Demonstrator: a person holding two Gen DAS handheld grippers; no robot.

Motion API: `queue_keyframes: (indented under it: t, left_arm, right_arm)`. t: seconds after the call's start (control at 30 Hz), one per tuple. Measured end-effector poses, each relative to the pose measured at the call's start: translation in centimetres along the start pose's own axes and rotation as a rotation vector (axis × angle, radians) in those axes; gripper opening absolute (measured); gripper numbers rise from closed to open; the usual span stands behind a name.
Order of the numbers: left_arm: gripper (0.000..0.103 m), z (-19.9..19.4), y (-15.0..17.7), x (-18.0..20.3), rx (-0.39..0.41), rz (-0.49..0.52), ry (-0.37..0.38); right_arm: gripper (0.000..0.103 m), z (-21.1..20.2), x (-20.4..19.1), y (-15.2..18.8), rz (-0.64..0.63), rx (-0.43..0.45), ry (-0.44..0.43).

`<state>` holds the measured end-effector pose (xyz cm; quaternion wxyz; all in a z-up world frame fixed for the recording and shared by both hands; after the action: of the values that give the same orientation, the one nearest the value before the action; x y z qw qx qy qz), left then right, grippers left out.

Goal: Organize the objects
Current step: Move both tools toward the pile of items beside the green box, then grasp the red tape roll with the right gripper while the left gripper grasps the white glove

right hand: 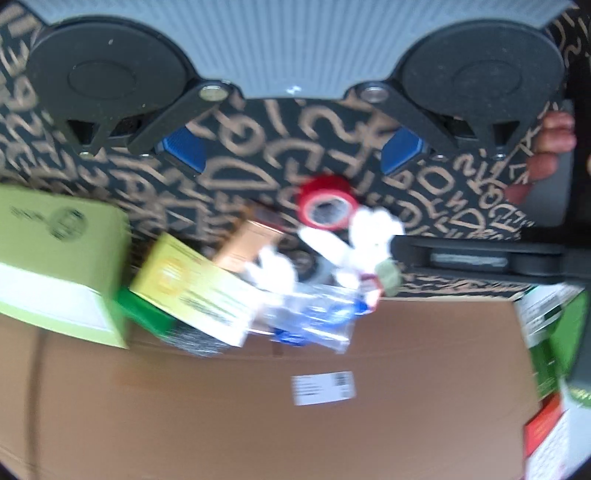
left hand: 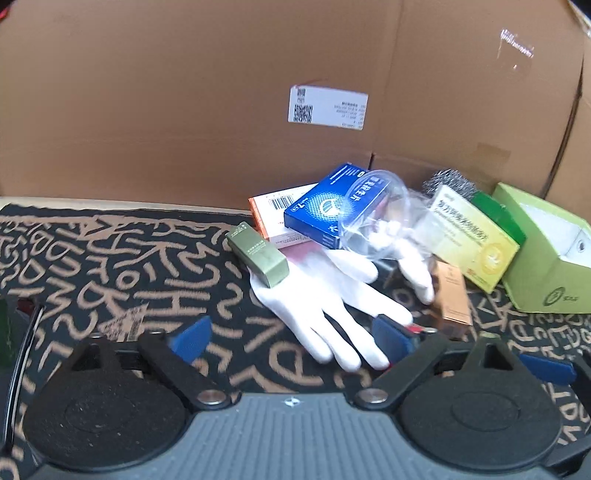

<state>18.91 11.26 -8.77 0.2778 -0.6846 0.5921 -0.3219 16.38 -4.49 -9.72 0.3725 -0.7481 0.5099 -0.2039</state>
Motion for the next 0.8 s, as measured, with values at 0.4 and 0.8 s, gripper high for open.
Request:
queue_keyframes:
  t: [0.4,0.8]
  left_arm:
    - [0.013,3.0,0.7,1.3,-0.080,0.055,0.107]
    - [0.007,-4.9,7.3,4.4,-0.147,0.145,0.272]
  right_arm:
    - [0.046,5.3,-1.5,-1.1,-0.097,-0.027,-0.037]
    - [0.045,-2.9,3.9,2.4,-0.036,-0.002,0.031]
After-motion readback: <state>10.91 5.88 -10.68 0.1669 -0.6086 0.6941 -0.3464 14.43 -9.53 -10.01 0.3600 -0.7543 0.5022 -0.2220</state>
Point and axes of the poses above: each gripper's, at about its wrist camera, not at the fingertips, and z roughly the way its jaws point, x to its right, y to its underside, the point moved 9 cm from there along z, roughly the way its jaws point, and after that the axes turned 2 degrees about -x, right-handed, at the moved point
